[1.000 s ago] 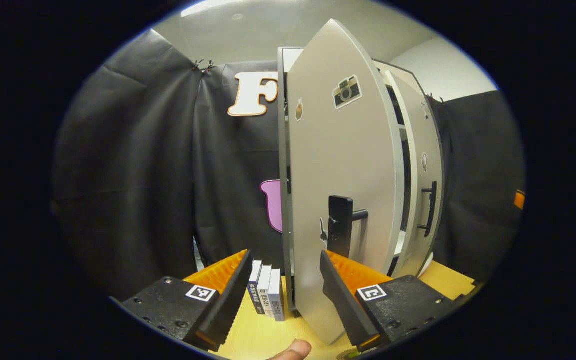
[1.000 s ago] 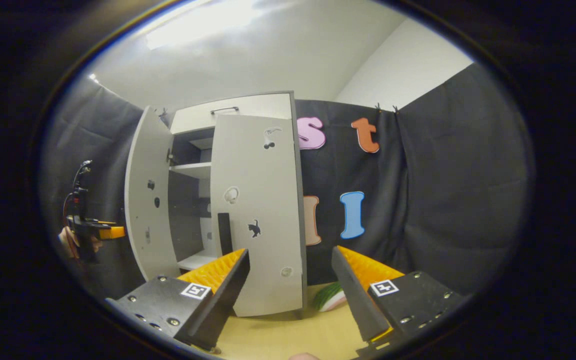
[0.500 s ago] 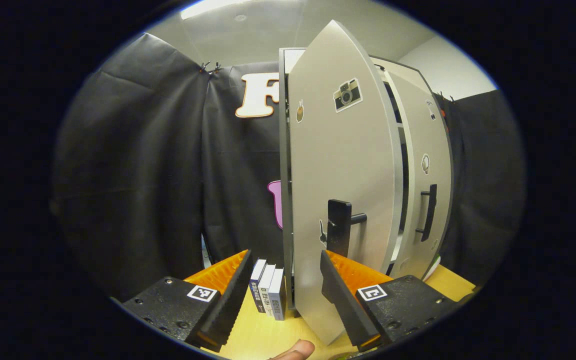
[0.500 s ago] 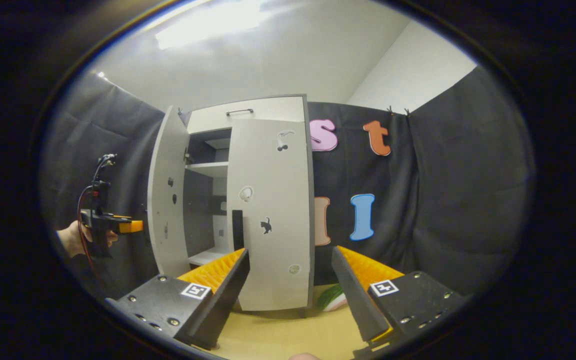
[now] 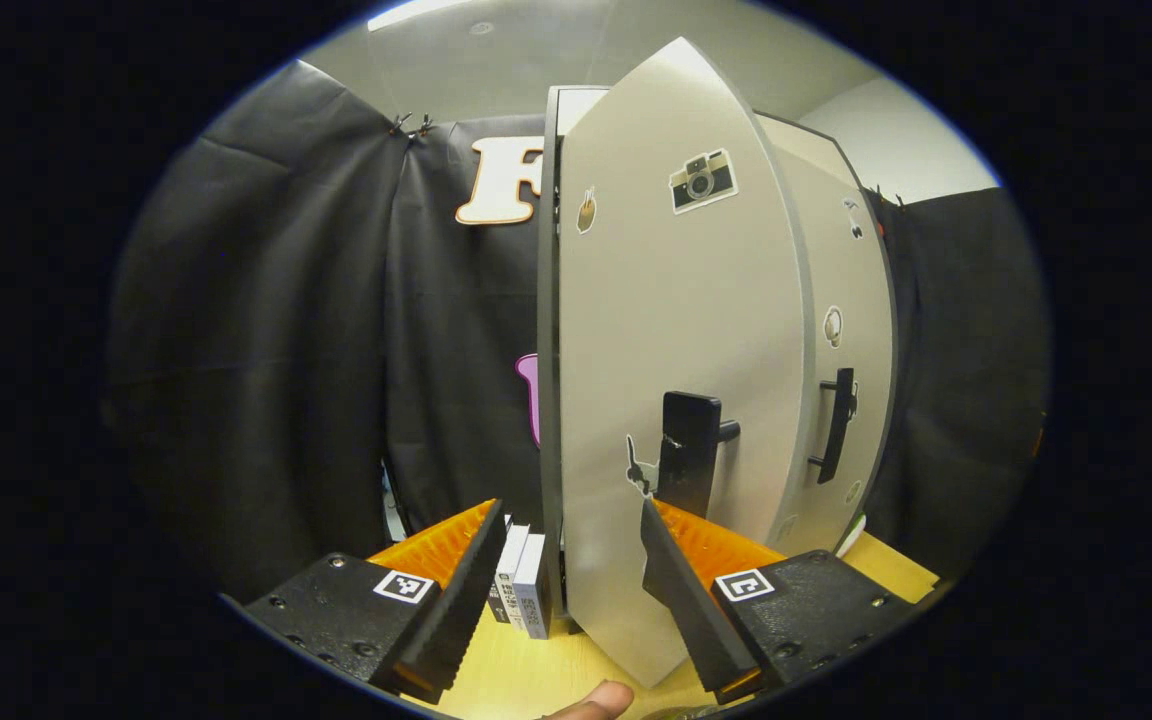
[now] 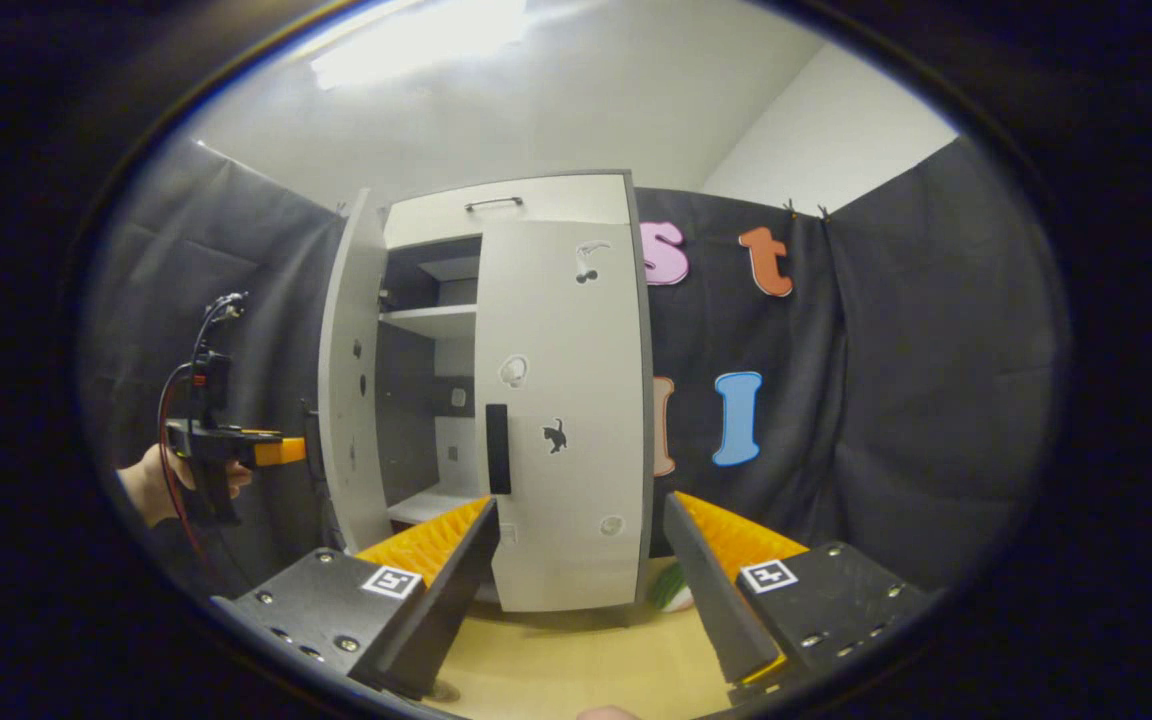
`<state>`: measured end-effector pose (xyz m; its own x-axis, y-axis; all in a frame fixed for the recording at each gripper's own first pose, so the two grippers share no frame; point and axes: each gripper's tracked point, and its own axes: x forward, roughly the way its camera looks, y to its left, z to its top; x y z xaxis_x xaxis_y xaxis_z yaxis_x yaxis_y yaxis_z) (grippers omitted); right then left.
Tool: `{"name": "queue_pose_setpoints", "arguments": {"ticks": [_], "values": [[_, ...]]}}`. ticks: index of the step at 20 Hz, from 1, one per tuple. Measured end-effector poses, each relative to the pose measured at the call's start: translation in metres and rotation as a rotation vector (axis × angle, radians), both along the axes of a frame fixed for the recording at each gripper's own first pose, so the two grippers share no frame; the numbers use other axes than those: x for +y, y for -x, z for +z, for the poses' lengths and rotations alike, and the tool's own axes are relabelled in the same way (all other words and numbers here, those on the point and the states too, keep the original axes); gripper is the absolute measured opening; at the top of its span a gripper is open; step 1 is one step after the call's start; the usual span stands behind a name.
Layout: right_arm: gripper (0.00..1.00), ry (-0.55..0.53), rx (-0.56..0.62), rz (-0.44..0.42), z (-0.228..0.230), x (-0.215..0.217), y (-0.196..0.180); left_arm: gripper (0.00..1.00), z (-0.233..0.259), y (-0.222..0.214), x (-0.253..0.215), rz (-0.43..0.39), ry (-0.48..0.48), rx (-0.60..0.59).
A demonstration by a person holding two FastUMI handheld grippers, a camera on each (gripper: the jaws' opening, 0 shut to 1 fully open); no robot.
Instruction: Grasp the bottle in the cabinet with the left hand and place it on the coaster, then close the right door with the right hand and the left door with the left hand.
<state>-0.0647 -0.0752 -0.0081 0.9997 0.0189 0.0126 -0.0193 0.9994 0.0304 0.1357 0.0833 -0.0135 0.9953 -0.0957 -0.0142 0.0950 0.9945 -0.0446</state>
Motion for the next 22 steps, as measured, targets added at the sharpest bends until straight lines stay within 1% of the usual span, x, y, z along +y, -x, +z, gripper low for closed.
{"name": "queue_pose_setpoints", "arguments": {"ticks": [1, 4, 5, 6, 7, 9, 12, 13, 14, 15, 16, 17, 18, 19, 20, 21, 22], "values": [[0.97, 0.002, 0.000, 0.005, 0.000, 0.003, 0.002, 0.87, -0.001, -0.001, -0.001, -0.007, 0.009, 0.002], [1.00, 0.008, 0.015, -0.004, -0.004, 0.005, 0.003, 0.85, -0.002, -0.004, -0.001, -0.006, 0.020, 0.008], [1.00, 0.004, 0.019, -0.003, -0.005, 0.007, 0.004, 0.88, -0.001, -0.005, -0.003, -0.008, 0.021, 0.004], [0.97, 0.002, 0.023, 0.000, -0.004, 0.009, 0.005, 0.86, -0.002, -0.006, -0.006, -0.009, 0.024, 0.009], [1.00, 0.005, 0.025, 0.003, -0.004, 0.012, 0.006, 0.89, -0.004, -0.006, -0.010, -0.010, 0.026, 0.013], [1.00, 0.009, 0.027, 0.004, -0.005, 0.016, 0.006, 0.90, -0.005, -0.008, -0.021, -0.024, 0.035, 0.022], [1.00, 0.006, 0.041, 0.006, -0.005, 0.021, 0.008, 0.90, -0.006, -0.001, -0.042, -0.081, 0.100, 0.053], [1.00, 0.008, 0.041, 0.005, -0.005, 0.023, 0.011, 0.95, -0.004, 0.004, -0.045, -0.089, 0.118, 0.053], [1.00, 0.007, 0.040, 0.004, -0.003, 0.024, 0.012, 0.94, 0.000, 0.008, -0.046, -0.087, 0.122, 0.047], [1.00, 0.005, 0.042, 0.001, -0.003, 0.023, 0.012, 0.95, 0.004, 0.010, -0.043, -0.075, 0.117, 0.045], [0.97, 0.001, 0.044, -0.002, -0.003, 0.023, 0.014, 0.95, 0.007, 0.014, -0.045, -0.077, 0.109, 0.041], [0.97, -0.002, 0.047, -0.005, -0.004, 0.021, 0.013, 0.95, 0.009, 0.019, -0.046, -0.077, 0.092, 0.040], [1.00, -0.006, 0.050, -0.009, -0.003, 0.021, 0.012, 0.96, 0.012, 0.024, -0.047, -0.078, 0.078, 0.039], [1.00, -0.008, 0.053, -0.012, -0.002, 0.021, 0.012, 0.93, 0.015, 0.031, -0.052, -0.087, 0.062, 0.033], [0.97, -0.010, 0.053, -0.016, -0.001, 0.021, 0.013, 0.96, 0.021, 0.036, -0.054, -0.087, 0.050, 0.022], [0.97, -0.013, 0.050, -0.019, 0.001, 0.020, 0.014, 0.96, 0.024, 0.041, -0.054, -0.080, 0.039, 0.016], [1.00, -0.016, 0.048, -0.023, 0.003, 0.020, 0.016, 0.96, 0.027, 0.046, -0.056, -0.077, 0.031, 0.013]]}}
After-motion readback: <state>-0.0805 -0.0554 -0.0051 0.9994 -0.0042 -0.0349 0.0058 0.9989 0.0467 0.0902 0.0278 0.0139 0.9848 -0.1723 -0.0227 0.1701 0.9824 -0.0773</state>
